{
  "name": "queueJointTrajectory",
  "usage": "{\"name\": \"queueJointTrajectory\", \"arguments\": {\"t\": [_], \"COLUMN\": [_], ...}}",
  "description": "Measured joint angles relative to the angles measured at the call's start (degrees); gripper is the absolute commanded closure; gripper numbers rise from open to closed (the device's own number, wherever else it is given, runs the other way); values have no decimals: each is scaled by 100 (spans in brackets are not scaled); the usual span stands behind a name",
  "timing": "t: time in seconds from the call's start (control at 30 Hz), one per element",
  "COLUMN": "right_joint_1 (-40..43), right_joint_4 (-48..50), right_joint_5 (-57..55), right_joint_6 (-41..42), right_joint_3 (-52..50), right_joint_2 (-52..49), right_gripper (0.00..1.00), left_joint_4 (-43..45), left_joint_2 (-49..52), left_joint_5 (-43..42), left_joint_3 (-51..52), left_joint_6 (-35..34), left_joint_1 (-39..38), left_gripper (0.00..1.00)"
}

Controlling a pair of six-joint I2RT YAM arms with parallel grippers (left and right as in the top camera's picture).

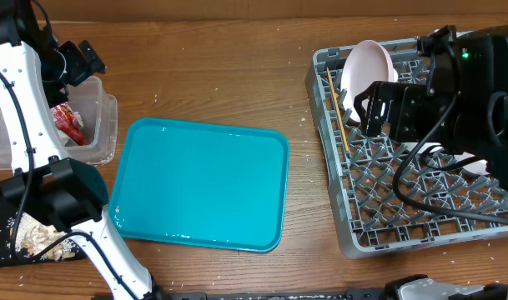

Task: Sort waste into correct bins and load items into the dishwasher
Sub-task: 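Stand the pink plate upright in the rack's left side and release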

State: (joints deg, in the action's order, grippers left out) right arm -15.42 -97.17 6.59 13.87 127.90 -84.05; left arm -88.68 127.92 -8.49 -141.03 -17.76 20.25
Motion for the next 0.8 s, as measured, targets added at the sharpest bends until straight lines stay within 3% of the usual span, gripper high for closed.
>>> {"name": "queueJointTrajectory", "arguments": {"t": [0.27,0.43,0.8], "right_joint_1": [2,254,1137], "right_joint_4": [-4,398,5436], "right_joint_5": [-186,-260,256], "right_joint_6": [-284,-369,-518], "right_joint_3": [-111,-1084,-6795], "right_joint_2": [638,1290,4612], "right_gripper": [0,0,0], "left_joint_4": [0,0,2], "left_joint_2": [0,0,0], "left_joint_5": [0,0,24], "left_joint_3": [0,0,0], "left_joint_6": [-2,-2,-2], "left_joint_1": [0,0,0], "left_gripper": [0,0,0]}}
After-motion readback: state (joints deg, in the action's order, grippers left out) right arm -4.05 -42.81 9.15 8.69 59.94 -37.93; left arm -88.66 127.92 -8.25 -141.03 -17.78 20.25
